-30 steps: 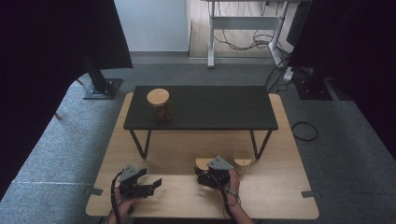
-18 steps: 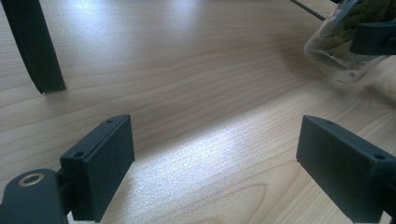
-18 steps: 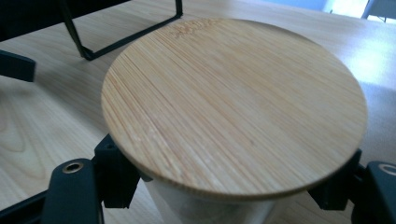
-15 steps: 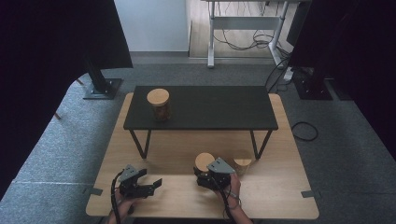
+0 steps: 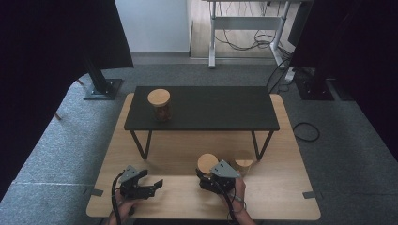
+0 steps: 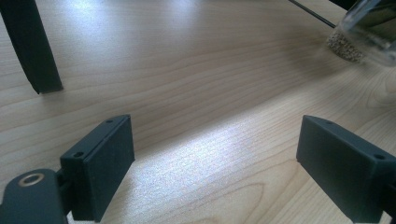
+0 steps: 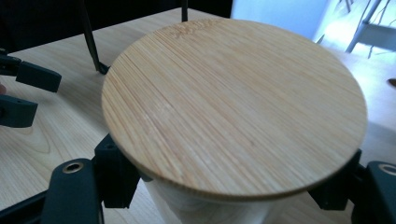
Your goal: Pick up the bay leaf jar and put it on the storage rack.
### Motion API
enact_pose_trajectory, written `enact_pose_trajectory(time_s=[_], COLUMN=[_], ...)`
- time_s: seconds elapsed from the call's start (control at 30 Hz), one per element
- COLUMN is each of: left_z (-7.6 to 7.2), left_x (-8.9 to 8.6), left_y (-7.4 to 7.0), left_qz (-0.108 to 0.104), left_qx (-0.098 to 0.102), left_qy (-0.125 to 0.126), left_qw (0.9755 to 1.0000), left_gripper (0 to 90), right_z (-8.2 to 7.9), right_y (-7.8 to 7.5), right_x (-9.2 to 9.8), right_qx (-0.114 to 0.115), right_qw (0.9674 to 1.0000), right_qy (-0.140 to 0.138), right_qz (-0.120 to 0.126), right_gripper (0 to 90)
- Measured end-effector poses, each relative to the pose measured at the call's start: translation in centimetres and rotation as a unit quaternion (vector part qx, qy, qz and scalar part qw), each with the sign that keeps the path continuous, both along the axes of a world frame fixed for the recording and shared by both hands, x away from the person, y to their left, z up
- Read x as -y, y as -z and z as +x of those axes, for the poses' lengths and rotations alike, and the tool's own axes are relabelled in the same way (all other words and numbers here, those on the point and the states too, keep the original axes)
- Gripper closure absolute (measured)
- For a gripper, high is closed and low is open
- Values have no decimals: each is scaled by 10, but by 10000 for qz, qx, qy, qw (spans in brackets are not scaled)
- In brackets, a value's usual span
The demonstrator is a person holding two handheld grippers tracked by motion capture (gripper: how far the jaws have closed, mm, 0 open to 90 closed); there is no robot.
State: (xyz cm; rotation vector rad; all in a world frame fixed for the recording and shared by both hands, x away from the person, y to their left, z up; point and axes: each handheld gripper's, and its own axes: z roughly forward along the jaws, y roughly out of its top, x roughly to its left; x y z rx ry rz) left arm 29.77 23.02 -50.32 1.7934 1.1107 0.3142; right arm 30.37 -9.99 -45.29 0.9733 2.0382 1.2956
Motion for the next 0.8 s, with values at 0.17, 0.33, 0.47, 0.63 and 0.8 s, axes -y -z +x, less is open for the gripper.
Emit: enact_pose_trajectory(time_s=[0.17,0.33,0.47,0.63,0.8], left_z=[0,0,0,0,0], left_x=[0,1,1,1,1], left_y=[0,0,0,0,0], left_qz=[11,46,57,47,52], left_qx=[-2,12,24,19,22], left_qy=[-16,-10,-1,10,12], left_qw=[10000,10000,10000,10000,10000], left_gripper=[105,106,106,106,105], right_z=[-4,-11,-18,-22,-25], right_y=[-6,-7,-7,-12,-18], right_x=[7,15,15,14,17], right_qx=[19,-59,-98,16,-5], right_qw=[10000,9999,9996,9995,9987], right_qy=[-19,-104,-222,-307,-416], right_qz=[39,86,136,97,294], right_gripper=[252,252,252,252,252])
